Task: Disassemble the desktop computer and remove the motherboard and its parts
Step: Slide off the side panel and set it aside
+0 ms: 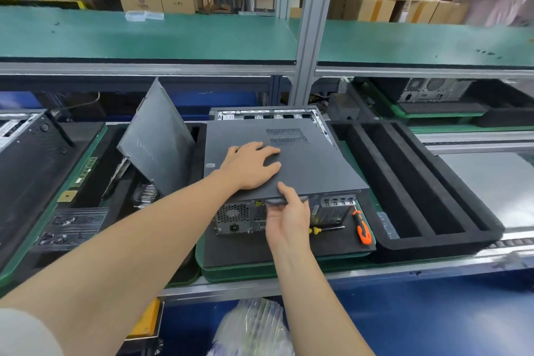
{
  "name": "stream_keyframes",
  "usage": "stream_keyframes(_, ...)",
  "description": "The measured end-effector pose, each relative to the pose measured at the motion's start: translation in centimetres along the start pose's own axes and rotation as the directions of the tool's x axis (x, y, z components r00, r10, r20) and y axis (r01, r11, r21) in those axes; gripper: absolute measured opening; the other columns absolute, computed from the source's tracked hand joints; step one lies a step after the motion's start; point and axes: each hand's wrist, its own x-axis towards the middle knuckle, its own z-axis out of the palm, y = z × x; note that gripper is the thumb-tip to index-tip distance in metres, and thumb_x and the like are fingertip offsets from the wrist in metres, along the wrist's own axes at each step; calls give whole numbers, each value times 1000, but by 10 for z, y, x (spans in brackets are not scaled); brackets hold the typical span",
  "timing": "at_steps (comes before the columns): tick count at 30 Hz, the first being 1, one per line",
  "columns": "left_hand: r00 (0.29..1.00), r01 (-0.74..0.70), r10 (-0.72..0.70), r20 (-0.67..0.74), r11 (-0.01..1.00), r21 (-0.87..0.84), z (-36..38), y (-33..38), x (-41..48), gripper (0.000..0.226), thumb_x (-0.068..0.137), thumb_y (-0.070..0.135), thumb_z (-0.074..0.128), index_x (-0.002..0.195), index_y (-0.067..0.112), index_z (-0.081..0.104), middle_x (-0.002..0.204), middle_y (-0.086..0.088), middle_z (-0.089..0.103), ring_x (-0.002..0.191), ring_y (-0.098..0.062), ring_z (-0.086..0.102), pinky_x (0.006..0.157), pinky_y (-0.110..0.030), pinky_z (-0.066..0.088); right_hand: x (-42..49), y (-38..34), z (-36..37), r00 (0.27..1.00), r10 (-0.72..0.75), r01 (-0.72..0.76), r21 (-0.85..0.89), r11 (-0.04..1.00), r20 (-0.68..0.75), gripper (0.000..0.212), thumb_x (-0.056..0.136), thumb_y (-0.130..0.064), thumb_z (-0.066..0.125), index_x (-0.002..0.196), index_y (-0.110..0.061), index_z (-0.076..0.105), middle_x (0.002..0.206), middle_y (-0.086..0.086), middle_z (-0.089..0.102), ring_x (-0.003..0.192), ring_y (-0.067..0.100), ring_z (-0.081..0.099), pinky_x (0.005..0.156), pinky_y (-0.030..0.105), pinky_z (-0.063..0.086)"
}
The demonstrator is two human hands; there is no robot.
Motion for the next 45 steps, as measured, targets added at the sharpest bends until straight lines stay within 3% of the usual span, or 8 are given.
stream_keyframes(5, 998, 10, -10, 54, 1000, -4, -21, 7, 3, 58, 97, 68, 37, 151, 50, 39, 164, -3, 35, 152, -23, 30, 121, -51, 16, -4, -10, 12, 1000, -29, 29, -16, 999, 0, 49, 86, 12, 64, 127, -14, 63, 120, 12, 74, 109, 32, 72, 84, 46, 62)
stream_keyframes(11, 996, -3, 3, 89, 1000, -4, -46, 20, 15, 64, 90, 79, 34, 149, 54, 39, 163, -1, 36, 149, -28, 33, 117, -54, 18, -1, -36, 23, 994, -111, 111, -42, 993, -7, 45, 85, 9, 65, 125, -13, 65, 116, 12, 76, 94, 28, 74, 66, 37, 61)
stream_keyframes(19, 996, -72, 70, 56, 997, 30, -79, 78, 57, 64, 89, 77, 35, 148, 53, 42, 161, -3, 39, 146, -31, 36, 113, -56, 22, 22, -97, 47, 982, -188, 188, -55, 981, 3, 51, 87, 3, 64, 137, -7, 59, 126, 17, 70, 91, 28, 69, 67, 36, 58)
stream_keyframes(22, 994, -85, 85, 71, 996, -7, -82, 109, 79, 61, 88, 74, 41, 144, 51, 47, 152, -5, 47, 140, -31, 42, 108, -53, 26, 37, -132, 47, 975, -222, 221, -41, 974, -1, 49, 88, 2, 63, 135, -8, 60, 113, 14, 74, 83, 25, 71, 64, 33, 58)
stream_keyframes(28, 994, -82, 89, 63, 991, -110, -68, 188, 131, 62, 84, 72, 43, 141, 51, 51, 151, 3, 51, 140, -27, 43, 106, -53, 28, 89, -227, 34, 960, -281, 281, -64, 958, 6, 39, 86, 4, 64, 123, -8, 63, 109, 13, 71, 76, 23, 68, 54, 27, 54)
stream_keyframes(36, 1000, 8, -3, 28, 981, -194, -41, 318, 215, 58, 85, 68, 46, 141, 51, 52, 150, 6, 53, 138, -28, 45, 107, -53, 29, 172, -373, 8, 974, -227, 228, -140, 963, 25, 30, 86, -2, 66, 111, -16, 59, 101, 9, 69, 58, 16, 66, 47, 22, 49)
stream_keyframes(42, 998, 61, -59, 20, 878, -475, 1, 384, 257, 62, 90, 70, 44, 147, 46, 47, 156, 10, 47, 141, -25, 44, 115, -53, 34, 218, -460, 0, 966, -256, 256, -341, 905, 45, 19, 83, -3, 69, 89, -18, 60, 87, 7, 68, 67, 22, 63, 53, 26, 50)
stream_keyframes(45, 993, 101, -113, 33, 673, -733, 23, 410, 274, 61, 91, 69, 51, 147, 44, 50, 152, 8, 51, 130, -20, 53, 108, -44, 44, 240, -495, 8, 955, -288, 284, -488, 825, 69, 20, 82, -1, 71, 80, -17, 58, 70, 4, 65, 48, 17, 56, 44, 19, 42)
